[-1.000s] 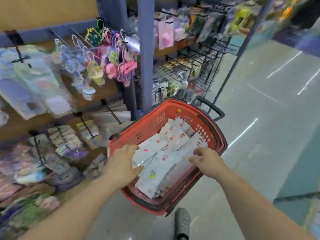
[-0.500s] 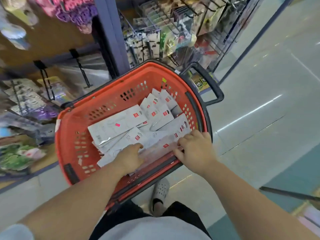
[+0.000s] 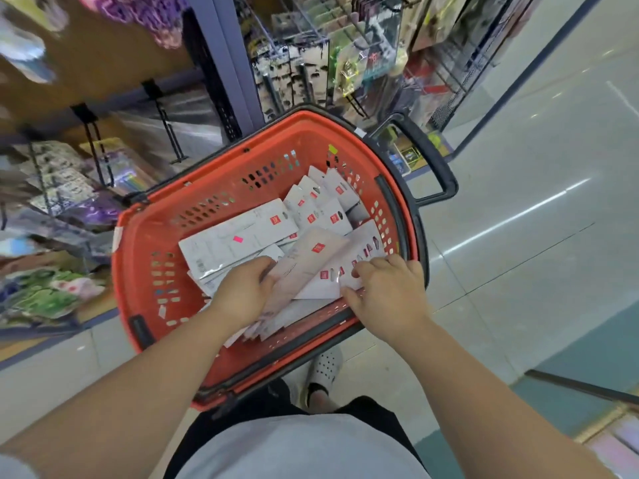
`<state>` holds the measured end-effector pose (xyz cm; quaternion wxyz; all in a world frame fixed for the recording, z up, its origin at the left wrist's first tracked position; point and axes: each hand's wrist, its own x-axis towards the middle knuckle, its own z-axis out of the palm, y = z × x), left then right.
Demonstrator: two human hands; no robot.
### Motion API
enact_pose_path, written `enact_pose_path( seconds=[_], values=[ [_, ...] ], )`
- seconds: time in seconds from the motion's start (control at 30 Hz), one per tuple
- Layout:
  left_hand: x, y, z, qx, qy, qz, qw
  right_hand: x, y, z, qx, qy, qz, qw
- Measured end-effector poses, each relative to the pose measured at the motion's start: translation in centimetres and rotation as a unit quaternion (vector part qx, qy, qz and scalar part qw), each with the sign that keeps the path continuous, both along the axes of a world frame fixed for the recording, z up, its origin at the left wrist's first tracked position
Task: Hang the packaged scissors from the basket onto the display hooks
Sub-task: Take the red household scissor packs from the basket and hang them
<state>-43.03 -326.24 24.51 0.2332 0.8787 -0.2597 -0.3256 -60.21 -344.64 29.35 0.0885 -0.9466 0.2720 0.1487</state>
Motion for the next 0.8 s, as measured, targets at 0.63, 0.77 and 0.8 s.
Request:
enact_pose_path(
  seconds=[0.63,0.77,0.8],
  values=[
    [5.7,2.6,5.6,-0.228,0.403,0.323,0.826,14.0,7.5,1.6,0.389,-0.107,0.014,0.915],
    [6.7,4.0,4.1,-0.246,0.326,0.435,0.802,15.1,6.3,0.1,0.507,-0.026,0.004,0.861],
    [6.8,4.5,3.8,-0.231,0.299,0.453,0.807,15.5,5.7,-0.6,0.525,-0.045,-0.034,0.85]
  ],
)
